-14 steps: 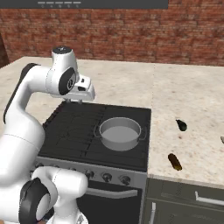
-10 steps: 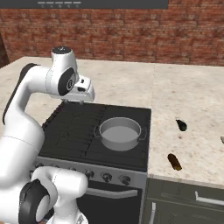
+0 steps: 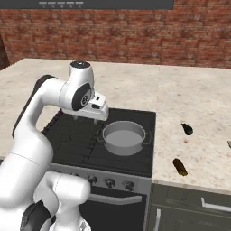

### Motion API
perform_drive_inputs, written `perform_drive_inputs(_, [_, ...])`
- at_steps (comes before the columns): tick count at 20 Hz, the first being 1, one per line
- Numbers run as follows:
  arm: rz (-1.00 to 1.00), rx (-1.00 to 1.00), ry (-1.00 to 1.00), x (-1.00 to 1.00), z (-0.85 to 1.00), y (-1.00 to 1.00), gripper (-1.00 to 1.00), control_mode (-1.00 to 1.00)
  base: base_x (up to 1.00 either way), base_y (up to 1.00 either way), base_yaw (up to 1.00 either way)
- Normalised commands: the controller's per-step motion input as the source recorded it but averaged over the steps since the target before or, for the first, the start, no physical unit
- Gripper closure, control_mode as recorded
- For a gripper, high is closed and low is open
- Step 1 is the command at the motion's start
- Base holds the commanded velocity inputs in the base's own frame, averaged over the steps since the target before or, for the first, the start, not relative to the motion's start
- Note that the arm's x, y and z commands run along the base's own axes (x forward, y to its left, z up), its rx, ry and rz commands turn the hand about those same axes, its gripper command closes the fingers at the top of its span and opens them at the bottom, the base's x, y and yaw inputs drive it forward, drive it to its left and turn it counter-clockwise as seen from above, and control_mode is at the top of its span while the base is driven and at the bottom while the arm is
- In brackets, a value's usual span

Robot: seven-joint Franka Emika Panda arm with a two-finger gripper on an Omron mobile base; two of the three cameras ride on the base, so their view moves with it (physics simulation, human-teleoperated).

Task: Put the sweet potato and eggplant in the pot. Retrieve the spatula and lightly stir the vegetables in the pot.

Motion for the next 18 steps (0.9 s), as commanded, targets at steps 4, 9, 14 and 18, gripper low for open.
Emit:
perform_drive_inputs(4, [-0.15, 0.23, 0.00, 0.00, -0.16, -1.00, -1.00, -1.00, 0.00, 0.00, 0.00])
perform_drive_inputs(9, [-0.01, 0.10, -0.02, -0.35, 0.00, -0.68, -1.00, -1.00, 0.00, 0.00, 0.00])
perform_drive_inputs(14, [0.00, 0.01, 0.00, -0.50, 0.00, -0.27, -1.00, -1.00, 0.00, 0.00, 0.00])
perform_drive_inputs(18, [0.00, 0.00, -0.01, -0.41, 0.00, -0.18, -1.00, -1.00, 0.00, 0.00, 0.00])
